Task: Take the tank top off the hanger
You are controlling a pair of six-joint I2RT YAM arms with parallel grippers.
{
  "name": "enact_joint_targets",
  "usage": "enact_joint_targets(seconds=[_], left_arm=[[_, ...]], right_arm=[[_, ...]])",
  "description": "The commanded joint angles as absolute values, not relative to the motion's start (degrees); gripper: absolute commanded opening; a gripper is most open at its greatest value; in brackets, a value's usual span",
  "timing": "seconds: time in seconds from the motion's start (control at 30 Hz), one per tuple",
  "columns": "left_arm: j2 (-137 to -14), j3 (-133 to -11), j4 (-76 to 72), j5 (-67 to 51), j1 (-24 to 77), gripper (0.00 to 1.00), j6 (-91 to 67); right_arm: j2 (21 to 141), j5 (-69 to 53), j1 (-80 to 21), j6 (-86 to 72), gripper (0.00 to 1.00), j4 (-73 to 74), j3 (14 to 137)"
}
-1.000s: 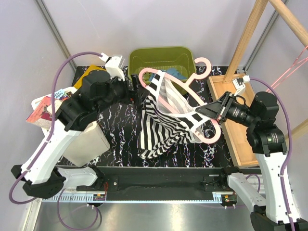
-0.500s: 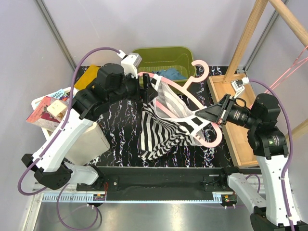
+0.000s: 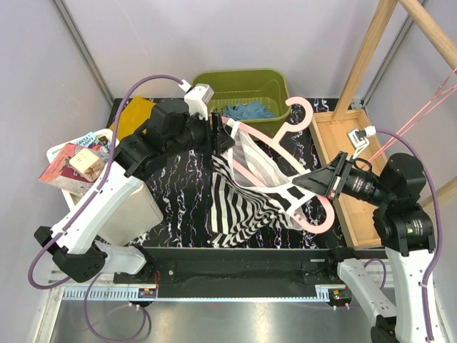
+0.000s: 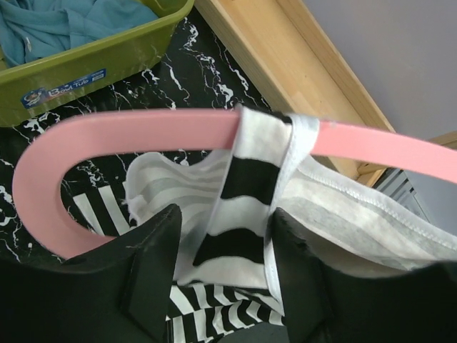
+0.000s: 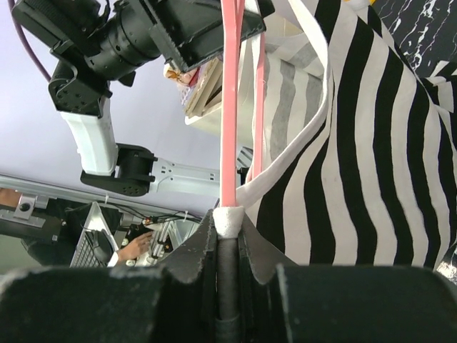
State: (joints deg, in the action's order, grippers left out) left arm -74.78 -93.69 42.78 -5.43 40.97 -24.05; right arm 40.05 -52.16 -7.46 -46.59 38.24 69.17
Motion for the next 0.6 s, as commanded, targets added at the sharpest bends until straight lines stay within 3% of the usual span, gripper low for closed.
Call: enact_joint_targets(seconds=[0.0, 0.17, 0.43, 0.57], left_arm=[[-73.21, -93.43, 39.02, -6.76, 40.69, 0.51, -24.7], [-73.92, -93.86, 38.15, -8.26, 40.69, 0.37, -24.87], [-74.35, -99.39, 37.27, -6.68, 40.17, 0.0, -22.85], [-74.71, -102.04, 36.92, -4.05, 38.06, 0.0, -25.74]], right_arm=[[37.97, -54.23, -7.73, -47.11, 0.0, 37.0, 69.26], [35.77, -53.44, -7.73, -47.29, 0.0, 38.67, 68.21], [33.58, -50.45, -7.73, -44.74, 0.0, 44.2, 67.68], [32.87, -50.8, -7.73, -44.48, 0.0, 45.7, 67.59]])
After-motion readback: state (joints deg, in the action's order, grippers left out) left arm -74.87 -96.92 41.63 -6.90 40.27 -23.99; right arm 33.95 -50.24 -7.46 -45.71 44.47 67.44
